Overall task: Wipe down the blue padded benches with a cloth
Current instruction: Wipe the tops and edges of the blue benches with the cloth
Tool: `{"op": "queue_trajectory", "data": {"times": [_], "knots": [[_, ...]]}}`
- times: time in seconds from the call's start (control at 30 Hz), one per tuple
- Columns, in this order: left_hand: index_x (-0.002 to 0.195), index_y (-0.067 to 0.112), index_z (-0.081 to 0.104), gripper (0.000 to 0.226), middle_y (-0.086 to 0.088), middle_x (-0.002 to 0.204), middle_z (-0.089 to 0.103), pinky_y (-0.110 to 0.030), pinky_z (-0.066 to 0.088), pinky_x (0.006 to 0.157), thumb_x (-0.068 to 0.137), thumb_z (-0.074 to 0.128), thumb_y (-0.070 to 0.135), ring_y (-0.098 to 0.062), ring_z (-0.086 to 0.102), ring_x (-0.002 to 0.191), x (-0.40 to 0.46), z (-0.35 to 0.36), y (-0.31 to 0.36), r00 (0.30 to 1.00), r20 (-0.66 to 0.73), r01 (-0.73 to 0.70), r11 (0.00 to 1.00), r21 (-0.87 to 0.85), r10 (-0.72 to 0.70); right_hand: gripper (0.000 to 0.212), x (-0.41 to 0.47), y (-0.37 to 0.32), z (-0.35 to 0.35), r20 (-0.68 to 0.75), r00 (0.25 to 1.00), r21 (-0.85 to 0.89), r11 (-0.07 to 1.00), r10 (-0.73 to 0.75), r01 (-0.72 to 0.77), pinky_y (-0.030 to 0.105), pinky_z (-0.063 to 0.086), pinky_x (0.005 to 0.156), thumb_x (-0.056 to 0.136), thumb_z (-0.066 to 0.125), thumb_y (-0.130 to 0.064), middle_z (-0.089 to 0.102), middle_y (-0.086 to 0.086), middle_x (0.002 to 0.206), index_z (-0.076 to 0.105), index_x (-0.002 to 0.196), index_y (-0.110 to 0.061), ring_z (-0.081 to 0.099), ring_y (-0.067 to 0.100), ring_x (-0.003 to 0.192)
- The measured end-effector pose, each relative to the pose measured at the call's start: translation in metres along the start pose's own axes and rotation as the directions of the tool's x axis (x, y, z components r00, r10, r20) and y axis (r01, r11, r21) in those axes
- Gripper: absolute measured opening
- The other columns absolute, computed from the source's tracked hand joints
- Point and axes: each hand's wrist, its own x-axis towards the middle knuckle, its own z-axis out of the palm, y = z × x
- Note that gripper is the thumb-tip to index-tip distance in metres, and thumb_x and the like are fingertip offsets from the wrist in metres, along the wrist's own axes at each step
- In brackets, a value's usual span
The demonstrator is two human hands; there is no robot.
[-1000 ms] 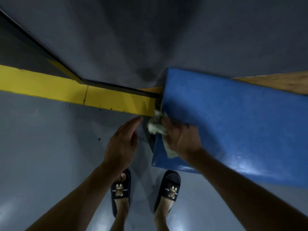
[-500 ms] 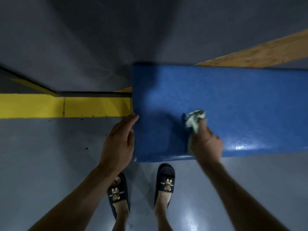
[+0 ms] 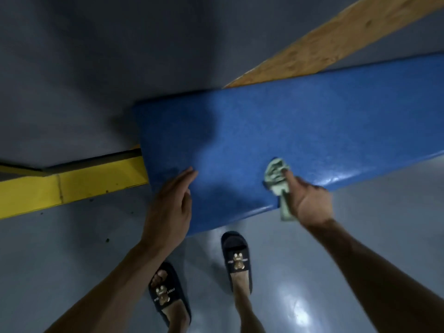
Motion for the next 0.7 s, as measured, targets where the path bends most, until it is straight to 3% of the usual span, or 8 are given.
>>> {"op": "queue_trajectory", "data": {"times": [0.07, 0.13, 0.2, 0.3, 0.47, 0.6, 0.7], "knots": [[0.138, 0.018, 0.055, 0.042, 0.012, 0.145, 0.049, 0.002, 0.022, 0.101, 0.101, 0.046, 0.004, 0.005, 0.038, 0.130, -0.002, 0.011, 0.009, 1.000, 0.011, -0.001, 1.000, -0.001, 0.001, 0.049, -0.004, 0.034, -0.008, 0.099, 0.959, -0.024, 0.964, 0.266, -0.265, 0.040, 0.052, 0.057, 0.088, 0.050, -0.033, 0.068, 0.013, 0.090, 0.050, 0.135, -0.019, 0.066, 0.038, 0.062], [0.139, 0.020, 0.054, 0.042, 0.011, 0.146, 0.049, -0.001, 0.024, 0.103, 0.101, 0.046, 0.005, 0.000, 0.040, 0.133, -0.003, 0.022, 0.014, 1.000, 0.026, -0.005, 1.000, 0.013, 0.005, 0.052, -0.005, 0.037, -0.004, 0.149, 0.908, 0.025, 0.916, 0.392, -0.400, 0.042, 0.052, 0.065, 0.091, 0.054, -0.033, 0.068, 0.012, 0.100, 0.039, 0.140, -0.024, 0.067, 0.040, 0.075], [0.140, 0.020, 0.054, 0.040, 0.009, 0.148, 0.049, -0.016, 0.032, 0.110, 0.102, 0.044, 0.009, -0.006, 0.043, 0.136, 0.000, 0.036, 0.019, 1.000, 0.031, -0.001, 0.999, 0.034, 0.000, 0.054, -0.008, 0.011, 0.003, 0.121, 0.949, 0.119, 0.945, 0.290, -0.304, 0.039, 0.052, 0.058, 0.085, 0.057, -0.027, 0.069, 0.011, 0.090, 0.041, 0.136, -0.025, 0.067, 0.036, 0.067], [0.141, 0.017, 0.053, 0.042, 0.006, 0.148, 0.049, -0.040, 0.042, 0.110, 0.101, 0.039, 0.015, -0.010, 0.044, 0.137, 0.011, 0.058, 0.033, 0.999, 0.032, -0.041, 0.996, 0.078, 0.039, 0.051, -0.015, -0.030, 0.014, -0.029, 0.998, 0.216, 0.974, -0.055, 0.060, 0.030, 0.045, 0.044, 0.071, 0.055, -0.020, 0.070, 0.002, 0.084, 0.063, 0.121, -0.017, 0.062, 0.030, 0.050], [0.142, 0.019, 0.051, 0.045, 0.008, 0.149, 0.048, -0.026, 0.034, 0.112, 0.099, 0.045, 0.005, -0.006, 0.043, 0.137, 0.034, 0.108, 0.078, 0.999, 0.051, -0.015, 0.994, 0.105, 0.010, 0.035, 0.001, 0.036, 0.019, -0.043, 0.932, 0.230, 0.904, -0.360, 0.360, 0.032, 0.045, 0.049, 0.081, 0.056, -0.029, 0.062, -0.002, 0.075, 0.058, 0.115, -0.026, 0.063, 0.027, 0.058], [0.141, 0.017, 0.053, 0.044, 0.008, 0.148, 0.049, -0.025, 0.033, 0.113, 0.099, 0.046, 0.003, -0.007, 0.044, 0.136, 0.049, 0.152, 0.119, 0.996, 0.083, -0.026, 0.993, 0.117, 0.016, 0.048, 0.019, 0.159, 0.024, -0.076, 0.970, 0.238, 0.940, -0.233, 0.244, 0.032, 0.048, 0.039, 0.077, 0.049, -0.037, 0.070, 0.002, 0.079, 0.053, 0.123, -0.026, 0.063, 0.030, 0.047], [0.140, 0.015, 0.054, 0.043, 0.006, 0.147, 0.050, -0.027, 0.034, 0.114, 0.100, 0.045, 0.003, -0.007, 0.044, 0.136, 0.060, 0.184, 0.145, 0.993, 0.104, -0.065, 0.991, 0.118, 0.053, 0.054, 0.026, 0.252, 0.024, -0.013, 0.998, 0.144, 0.987, -0.066, 0.067, 0.037, 0.053, 0.048, 0.078, 0.056, -0.038, 0.072, 0.006, 0.091, 0.045, 0.129, -0.028, 0.067, 0.033, 0.057]]}}
